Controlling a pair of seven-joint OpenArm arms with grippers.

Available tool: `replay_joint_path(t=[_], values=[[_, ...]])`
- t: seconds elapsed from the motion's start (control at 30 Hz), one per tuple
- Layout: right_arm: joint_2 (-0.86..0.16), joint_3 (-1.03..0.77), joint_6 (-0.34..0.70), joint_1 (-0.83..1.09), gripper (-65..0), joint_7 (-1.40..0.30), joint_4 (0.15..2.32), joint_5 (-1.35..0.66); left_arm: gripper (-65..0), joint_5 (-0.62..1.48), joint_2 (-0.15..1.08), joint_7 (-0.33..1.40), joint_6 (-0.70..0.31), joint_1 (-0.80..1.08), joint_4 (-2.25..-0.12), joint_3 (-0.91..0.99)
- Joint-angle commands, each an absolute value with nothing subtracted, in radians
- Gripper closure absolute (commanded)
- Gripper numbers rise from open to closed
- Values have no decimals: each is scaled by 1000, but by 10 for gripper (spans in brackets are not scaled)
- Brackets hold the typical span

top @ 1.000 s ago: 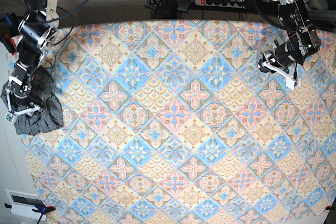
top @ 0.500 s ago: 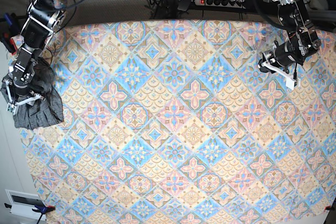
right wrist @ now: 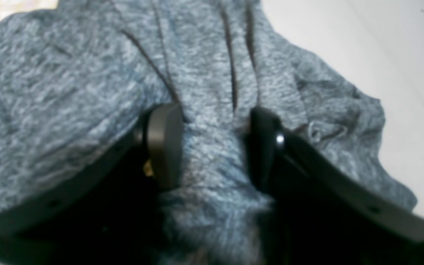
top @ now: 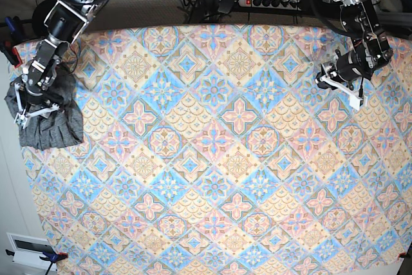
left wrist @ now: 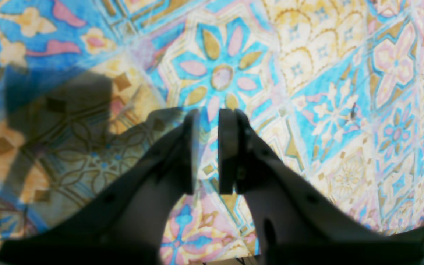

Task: Layout the t-shirt on the table in an organized manner, then fold the t-shirt properly
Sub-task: 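Press down on the grey shirt bundle with the right gripper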

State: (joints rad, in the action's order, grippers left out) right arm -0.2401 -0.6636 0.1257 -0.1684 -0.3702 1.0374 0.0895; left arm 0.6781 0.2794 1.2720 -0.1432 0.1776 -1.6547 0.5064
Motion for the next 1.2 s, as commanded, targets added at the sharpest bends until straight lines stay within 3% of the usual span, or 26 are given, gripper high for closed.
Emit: replay_joint_path(t=[0.0, 0.6, 1.17], values=[[-219, -661, 151, -163, -289, -447, 1046, 88, -91, 688, 292, 1262, -147, 171, -1672, 510], [-205, -659, 117, -168, -289, -446, 1058, 88, -92, 688, 294, 1262, -147, 171, -1672, 510], [-252, -659, 117, -214, -289, -440, 1305, 90, -92, 687, 291, 1262, -147, 171, -1672, 510]])
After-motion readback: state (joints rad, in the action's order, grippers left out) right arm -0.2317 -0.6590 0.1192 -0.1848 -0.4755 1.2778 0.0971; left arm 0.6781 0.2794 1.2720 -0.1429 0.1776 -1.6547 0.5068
